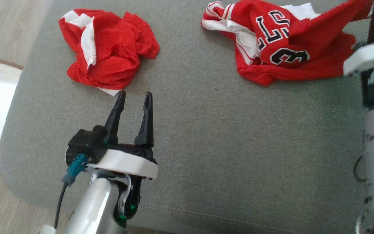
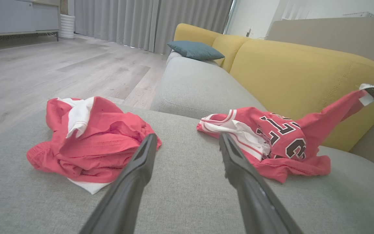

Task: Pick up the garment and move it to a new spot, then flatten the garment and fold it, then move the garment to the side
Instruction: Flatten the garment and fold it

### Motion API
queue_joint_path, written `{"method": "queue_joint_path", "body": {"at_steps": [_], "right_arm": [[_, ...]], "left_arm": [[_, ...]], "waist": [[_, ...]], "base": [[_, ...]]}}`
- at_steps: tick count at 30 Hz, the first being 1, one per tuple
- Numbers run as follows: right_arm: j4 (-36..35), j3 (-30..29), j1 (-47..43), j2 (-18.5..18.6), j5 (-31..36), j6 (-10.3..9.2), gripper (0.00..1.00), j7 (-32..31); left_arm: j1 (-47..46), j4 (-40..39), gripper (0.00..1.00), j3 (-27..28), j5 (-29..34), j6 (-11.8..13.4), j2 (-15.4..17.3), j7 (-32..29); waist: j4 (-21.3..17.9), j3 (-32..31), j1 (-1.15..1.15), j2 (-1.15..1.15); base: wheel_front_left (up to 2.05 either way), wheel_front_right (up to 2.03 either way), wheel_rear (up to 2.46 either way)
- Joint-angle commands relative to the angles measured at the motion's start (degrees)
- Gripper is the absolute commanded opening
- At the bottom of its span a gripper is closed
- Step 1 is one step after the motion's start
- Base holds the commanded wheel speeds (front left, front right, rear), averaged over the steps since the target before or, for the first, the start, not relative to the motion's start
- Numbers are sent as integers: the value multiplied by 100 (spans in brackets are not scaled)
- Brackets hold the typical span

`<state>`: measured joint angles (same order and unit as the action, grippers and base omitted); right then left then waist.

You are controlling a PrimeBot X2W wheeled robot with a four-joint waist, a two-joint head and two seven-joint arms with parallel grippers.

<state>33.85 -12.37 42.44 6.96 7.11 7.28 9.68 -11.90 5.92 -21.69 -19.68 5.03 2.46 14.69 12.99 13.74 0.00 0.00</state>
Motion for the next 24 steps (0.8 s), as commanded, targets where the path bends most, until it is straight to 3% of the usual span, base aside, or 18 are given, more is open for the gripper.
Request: {"method": "queue_joint_path", "body": {"at_steps": [1,9,10,11,17,24], "right_arm": [[-216,211,385,113,96,21,0,-159],[993,694,1690,878,435,21,0,-609],[1219,711,1848,953,448,21,41,-657],[1456,697,2001,1003,418,21,100,-715],[2367,1102,2499,1153,293,21,100,-522],[2856,1381,2503,1107,22,21,100,-30]], "left_arm": [[-84,-192,100,143,-29,7,42,30],[-280,-226,100,-15,-123,8,42,30],[-301,-235,100,-28,-145,22,42,30],[-318,-244,100,-41,-164,33,42,30],[-344,-245,100,-45,-190,83,42,30],[-367,-215,100,86,-110,51,42,30]], "waist": [[75,102,0,0],[391,522,0,0],[419,565,0,0],[443,602,0,0],[407,656,0,0],[102,465,0,0]], "base": [[0,0,0],[0,0,0],[0,0,0],[0,0,0],[0,0,0],[0,0,0]]}}
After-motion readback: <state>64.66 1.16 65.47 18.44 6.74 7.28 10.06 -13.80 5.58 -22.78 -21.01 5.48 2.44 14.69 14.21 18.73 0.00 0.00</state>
